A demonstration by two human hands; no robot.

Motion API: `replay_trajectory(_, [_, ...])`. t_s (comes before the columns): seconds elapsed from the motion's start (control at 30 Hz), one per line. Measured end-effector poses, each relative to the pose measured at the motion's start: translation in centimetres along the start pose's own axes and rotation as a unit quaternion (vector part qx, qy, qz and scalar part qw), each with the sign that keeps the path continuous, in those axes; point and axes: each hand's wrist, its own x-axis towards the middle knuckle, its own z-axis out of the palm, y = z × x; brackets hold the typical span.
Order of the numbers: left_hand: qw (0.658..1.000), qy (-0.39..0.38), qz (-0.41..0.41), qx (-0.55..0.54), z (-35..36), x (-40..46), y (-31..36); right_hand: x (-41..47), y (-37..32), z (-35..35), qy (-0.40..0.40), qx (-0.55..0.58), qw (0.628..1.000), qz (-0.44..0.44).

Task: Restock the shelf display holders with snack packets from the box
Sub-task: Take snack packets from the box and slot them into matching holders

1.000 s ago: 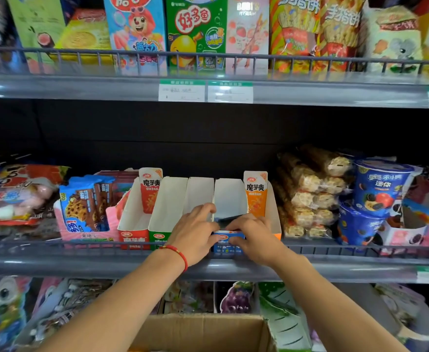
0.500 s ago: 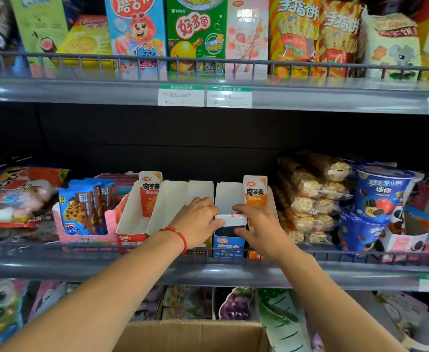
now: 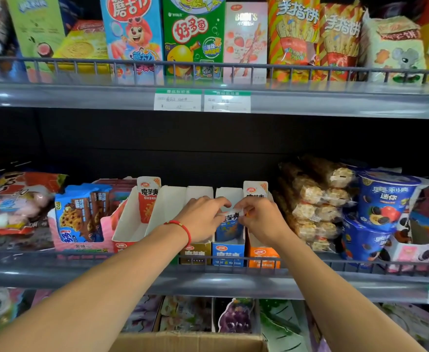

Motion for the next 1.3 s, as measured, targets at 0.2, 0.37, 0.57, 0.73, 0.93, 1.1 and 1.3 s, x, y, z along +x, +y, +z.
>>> replay_trajectory(0.2, [0.999, -0.010, 0.003, -0.030, -1.5, 3.0, 0.4, 0.5, 0.8, -0.1, 0.005, 0.000, 1.000, 0.007])
replay_trajectory(0.37, [0.996, -0.030, -0.009, -0.089, -2.9, 4.8, -0.2, 1.3, 0.9, 0.1, 0.061, 0.030, 0.997, 0.024])
replay_trajectory(0.57, [0.995, -0.016, -0.031, -0.090, -2.6, 7.0, -1.6, -1.8, -0.1, 0.7, 0.114, 0.010, 0.993, 0.041])
replay_trajectory(0.73, [0.998, 0.004, -0.025, -0.051, -1.7, 9.4, -1.9, -7.0, -0.4, 3.7, 0.100, -0.106, 0.988, -0.055])
replay_trajectory(0.93, [1.000, 0.007, -0.021, -0.011, -0.8, 11.1, -2.6, -6.6, 0.7, 5.2, 0.088, -0.184, 0.975, -0.086])
replay_trajectory(1.1, [0.999, 0.029, -0.010, 0.016, 0.1, 11.6, -2.7, -6.4, 1.2, 5.6, 0.104, -0.148, 0.979, -0.097])
replay_trajectory(1.3, [0.998, 0.048, -0.041, 0.009, 1.1, 11.4, -3.1, -6.5, 1.8, 5.2, 0.100, -0.126, 0.981, -0.109])
